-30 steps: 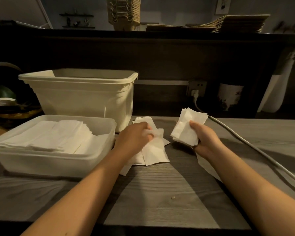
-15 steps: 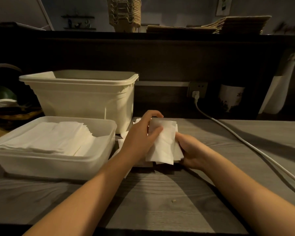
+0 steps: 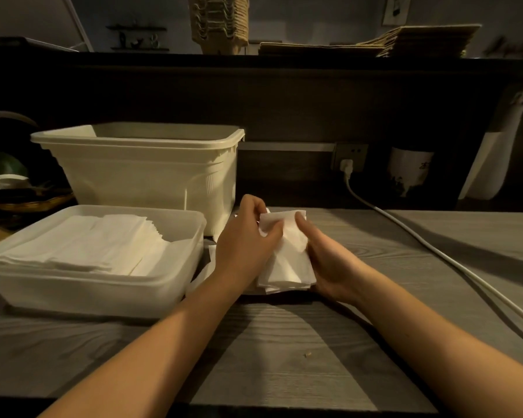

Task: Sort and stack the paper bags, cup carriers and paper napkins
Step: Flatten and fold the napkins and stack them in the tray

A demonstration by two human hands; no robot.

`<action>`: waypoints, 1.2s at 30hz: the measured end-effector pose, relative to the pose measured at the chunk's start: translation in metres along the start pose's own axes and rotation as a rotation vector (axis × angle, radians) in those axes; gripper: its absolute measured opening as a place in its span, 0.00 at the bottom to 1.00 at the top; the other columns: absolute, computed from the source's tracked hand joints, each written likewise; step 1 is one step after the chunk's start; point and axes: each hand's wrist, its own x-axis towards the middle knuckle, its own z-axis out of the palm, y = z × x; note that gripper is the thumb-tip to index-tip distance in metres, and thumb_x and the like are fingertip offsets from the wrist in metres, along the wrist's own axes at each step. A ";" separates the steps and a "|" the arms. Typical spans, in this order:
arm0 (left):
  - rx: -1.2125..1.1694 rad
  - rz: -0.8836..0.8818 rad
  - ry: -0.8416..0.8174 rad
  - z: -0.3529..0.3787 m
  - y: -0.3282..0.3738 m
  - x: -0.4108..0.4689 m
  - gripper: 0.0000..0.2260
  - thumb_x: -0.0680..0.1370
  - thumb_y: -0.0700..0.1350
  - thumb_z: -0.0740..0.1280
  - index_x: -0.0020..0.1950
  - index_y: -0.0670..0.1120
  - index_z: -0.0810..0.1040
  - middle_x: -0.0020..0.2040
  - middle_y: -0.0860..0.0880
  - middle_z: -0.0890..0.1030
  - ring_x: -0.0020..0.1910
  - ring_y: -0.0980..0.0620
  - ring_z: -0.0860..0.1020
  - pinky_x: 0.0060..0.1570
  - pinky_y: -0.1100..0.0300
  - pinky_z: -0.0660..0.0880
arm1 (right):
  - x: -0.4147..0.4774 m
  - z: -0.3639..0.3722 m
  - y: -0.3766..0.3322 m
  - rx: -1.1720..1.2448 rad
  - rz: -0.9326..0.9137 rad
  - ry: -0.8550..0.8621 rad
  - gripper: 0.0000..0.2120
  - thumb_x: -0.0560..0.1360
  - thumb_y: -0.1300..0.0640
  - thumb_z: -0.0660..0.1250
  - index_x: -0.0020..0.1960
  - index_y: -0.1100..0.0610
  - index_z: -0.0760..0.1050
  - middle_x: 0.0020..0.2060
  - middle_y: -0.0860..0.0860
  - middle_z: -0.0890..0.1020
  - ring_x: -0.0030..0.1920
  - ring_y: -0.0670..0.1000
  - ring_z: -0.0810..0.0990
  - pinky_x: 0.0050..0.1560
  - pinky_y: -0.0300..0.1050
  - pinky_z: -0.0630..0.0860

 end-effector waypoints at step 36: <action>0.428 0.028 -0.304 -0.014 -0.018 0.011 0.13 0.81 0.45 0.57 0.64 0.52 0.71 0.65 0.52 0.71 0.61 0.52 0.71 0.60 0.53 0.70 | 0.007 -0.035 -0.017 0.024 -0.160 0.578 0.21 0.79 0.57 0.61 0.70 0.59 0.62 0.55 0.57 0.75 0.55 0.57 0.75 0.53 0.54 0.75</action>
